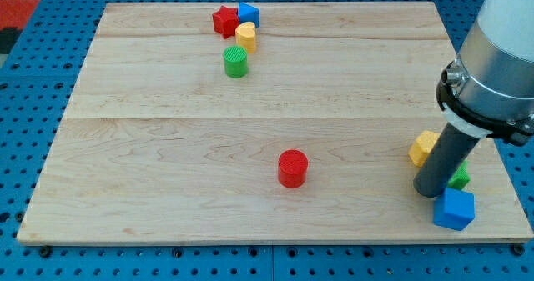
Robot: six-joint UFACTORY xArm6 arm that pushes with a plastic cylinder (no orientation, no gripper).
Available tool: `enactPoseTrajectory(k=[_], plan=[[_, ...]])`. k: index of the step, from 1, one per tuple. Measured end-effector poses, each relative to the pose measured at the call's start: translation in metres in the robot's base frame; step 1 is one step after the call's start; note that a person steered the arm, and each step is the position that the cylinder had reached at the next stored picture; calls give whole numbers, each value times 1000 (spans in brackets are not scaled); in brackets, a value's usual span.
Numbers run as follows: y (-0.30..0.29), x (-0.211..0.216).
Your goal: Move hexagon green star and blue cube slightly to the right
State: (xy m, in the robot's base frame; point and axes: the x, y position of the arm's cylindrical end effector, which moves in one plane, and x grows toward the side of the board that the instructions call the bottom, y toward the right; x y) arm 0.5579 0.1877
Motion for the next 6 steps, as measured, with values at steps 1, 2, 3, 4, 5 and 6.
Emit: enactPoseTrajectory(k=[1,2,3,4,5,6], plan=[[-22,-4],[-69,-28],[-102,-76],[-104,-129],[-104,-132],[-104,-167]])
